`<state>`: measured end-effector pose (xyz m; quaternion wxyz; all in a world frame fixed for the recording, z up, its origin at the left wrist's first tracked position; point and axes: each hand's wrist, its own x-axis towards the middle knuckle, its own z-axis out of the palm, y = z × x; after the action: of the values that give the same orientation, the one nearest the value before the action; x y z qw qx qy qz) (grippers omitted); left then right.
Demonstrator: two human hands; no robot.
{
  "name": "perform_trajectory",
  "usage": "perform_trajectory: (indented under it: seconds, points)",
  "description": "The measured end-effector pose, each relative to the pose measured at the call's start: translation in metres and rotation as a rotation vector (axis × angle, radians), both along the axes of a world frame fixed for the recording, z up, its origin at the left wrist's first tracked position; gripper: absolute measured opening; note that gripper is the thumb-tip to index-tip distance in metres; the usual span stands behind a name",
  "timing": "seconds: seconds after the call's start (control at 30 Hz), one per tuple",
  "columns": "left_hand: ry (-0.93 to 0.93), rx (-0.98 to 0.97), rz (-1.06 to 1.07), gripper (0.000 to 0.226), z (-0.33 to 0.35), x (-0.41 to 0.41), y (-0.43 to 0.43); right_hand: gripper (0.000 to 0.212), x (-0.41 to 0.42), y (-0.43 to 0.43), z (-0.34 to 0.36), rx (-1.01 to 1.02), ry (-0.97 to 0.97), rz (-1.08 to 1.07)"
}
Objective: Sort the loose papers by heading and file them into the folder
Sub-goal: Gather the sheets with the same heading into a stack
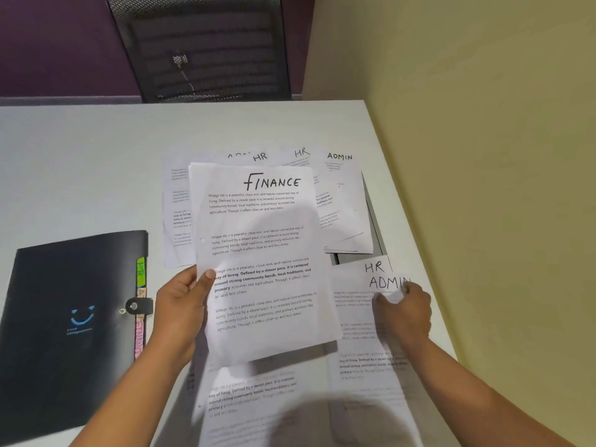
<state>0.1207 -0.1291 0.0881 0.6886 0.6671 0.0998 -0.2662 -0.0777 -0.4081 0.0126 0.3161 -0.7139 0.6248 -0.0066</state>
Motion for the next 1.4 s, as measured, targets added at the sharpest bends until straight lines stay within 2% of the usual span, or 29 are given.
perform_trajectory:
  seconds: [0.07, 0.17, 0.23, 0.37, 0.47, 0.53, 0.6, 0.7, 0.87, 0.93, 1.0, 1.17, 1.27, 1.4]
  points:
    - [-0.002, -0.001, 0.011, 0.022, 0.002, 0.004, -0.002, 0.059, 0.029, -0.010, 0.002, -0.005, -0.110, 0.075]
    - [-0.004, 0.003, 0.027, 0.024, 0.004, 0.008, -0.002, 0.047, 0.082, -0.030, 0.005, 0.031, -0.144, 0.142]
    - [-0.005, 0.004, 0.043, 0.025, 0.004, 0.012, 0.001, 0.055, 0.117, -0.045, 0.000, 0.064, -0.108, 0.110]
    - [-0.007, 0.022, 0.069, 0.024, 0.002, 0.019, 0.010, 0.083, 0.156, -0.059, -0.009, 0.110, 0.155, 0.036]
    - [-0.006, 0.030, 0.094, 0.022, -0.001, 0.022, 0.014, 0.084, 0.168, -0.061, -0.013, 0.120, 0.165, 0.061]
    - [0.002, 0.040, 0.103, 0.021, -0.004, 0.022, 0.014, 0.068, 0.172, -0.062, -0.014, 0.149, 0.152, 0.072]
    - [0.013, 0.054, 0.101, 0.020, -0.008, 0.022, 0.012, 0.039, 0.174, -0.061, -0.012, 0.140, 0.107, 0.104]
    - [0.022, 0.069, 0.087, 0.019, -0.014, 0.023, 0.010, 0.011, 0.172, -0.056, -0.007, 0.026, -0.050, 0.183]
    - [0.034, 0.070, 0.084, 0.020, -0.016, 0.026, 0.005, 0.019, 0.167, -0.034, -0.008, -0.215, -0.112, 0.339]
    - [0.030, 0.060, 0.082, 0.021, -0.016, 0.026, 0.004, 0.012, 0.164, -0.029, -0.008, -0.233, -0.131, 0.361]
    - [0.031, 0.056, 0.082, 0.023, -0.015, 0.026, 0.003, 0.008, 0.163, -0.029, -0.006, -0.226, -0.157, 0.319]
    - [0.027, 0.030, 0.094, 0.026, -0.014, 0.025, 0.003, 0.024, 0.164, -0.037, -0.001, -0.156, -0.192, 0.221]
    - [0.024, 0.010, 0.096, 0.043, -0.015, 0.025, 0.002, 0.041, 0.161, -0.047, 0.001, -0.123, -0.207, 0.138]
    - [0.019, -0.015, 0.093, 0.044, -0.014, 0.024, -0.001, 0.034, 0.151, -0.064, 0.001, -0.070, -0.240, 0.110]
